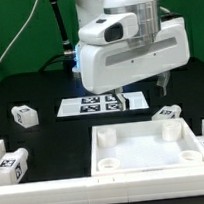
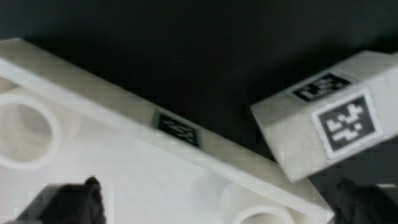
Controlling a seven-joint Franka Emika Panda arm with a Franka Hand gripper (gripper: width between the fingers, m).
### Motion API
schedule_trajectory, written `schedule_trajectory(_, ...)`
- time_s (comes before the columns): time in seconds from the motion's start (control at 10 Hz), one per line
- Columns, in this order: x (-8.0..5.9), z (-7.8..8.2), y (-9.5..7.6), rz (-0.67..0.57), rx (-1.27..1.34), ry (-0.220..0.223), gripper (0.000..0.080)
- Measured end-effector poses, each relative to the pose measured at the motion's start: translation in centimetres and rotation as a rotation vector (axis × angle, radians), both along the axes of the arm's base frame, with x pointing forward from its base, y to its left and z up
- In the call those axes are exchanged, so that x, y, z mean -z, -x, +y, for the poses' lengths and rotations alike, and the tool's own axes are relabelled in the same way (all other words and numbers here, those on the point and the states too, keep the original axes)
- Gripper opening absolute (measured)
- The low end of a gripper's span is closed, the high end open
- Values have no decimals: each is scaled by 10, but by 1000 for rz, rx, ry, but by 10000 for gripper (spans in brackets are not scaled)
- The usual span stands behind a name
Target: Assemble one leg
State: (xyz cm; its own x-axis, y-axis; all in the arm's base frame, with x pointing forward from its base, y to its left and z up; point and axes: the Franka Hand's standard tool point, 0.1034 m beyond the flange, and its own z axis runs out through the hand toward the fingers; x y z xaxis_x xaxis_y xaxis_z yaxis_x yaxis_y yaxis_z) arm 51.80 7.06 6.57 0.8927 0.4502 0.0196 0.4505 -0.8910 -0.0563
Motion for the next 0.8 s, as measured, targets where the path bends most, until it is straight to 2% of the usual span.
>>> schedule_trajectory(0.6,0,6,1,39,405,-40,649)
schedule_trajectory(0.7,-1,-2,2,101,613,-45,649)
schedule_trajectory(0.8,-3,-1,2,146,814,-31,649)
